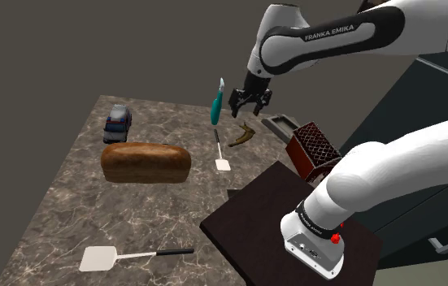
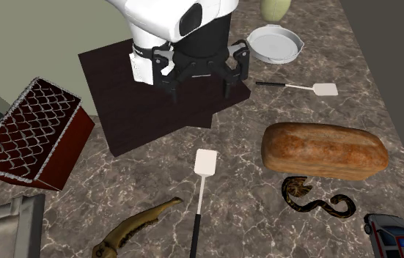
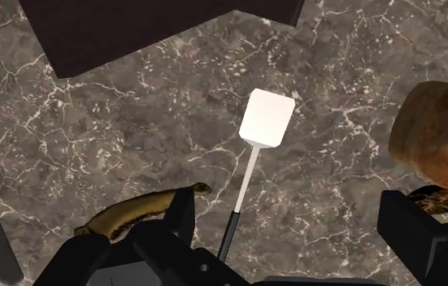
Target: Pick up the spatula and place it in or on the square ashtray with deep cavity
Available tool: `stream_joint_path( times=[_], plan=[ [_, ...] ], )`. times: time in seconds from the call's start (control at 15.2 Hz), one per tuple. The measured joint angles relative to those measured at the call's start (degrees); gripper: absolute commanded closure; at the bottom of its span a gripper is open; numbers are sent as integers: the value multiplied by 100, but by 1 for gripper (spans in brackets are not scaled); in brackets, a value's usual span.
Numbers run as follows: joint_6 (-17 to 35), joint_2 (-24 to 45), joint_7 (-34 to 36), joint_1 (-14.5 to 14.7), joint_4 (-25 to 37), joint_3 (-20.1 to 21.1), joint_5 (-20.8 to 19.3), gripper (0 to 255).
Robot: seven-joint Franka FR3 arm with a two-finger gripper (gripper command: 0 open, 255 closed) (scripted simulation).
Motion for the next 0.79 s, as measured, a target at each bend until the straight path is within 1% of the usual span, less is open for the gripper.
stream_joint_path(
  times=[0.26, 0.66, 0.79],
  plan=[
    [986, 758, 265, -119, -169, 12, -39, 0],
    [2297, 2128, 741, -276, -16, 26, -151, 0],
    [2691, 2645, 887, -331, 139, -3, -213, 0]
  ],
)
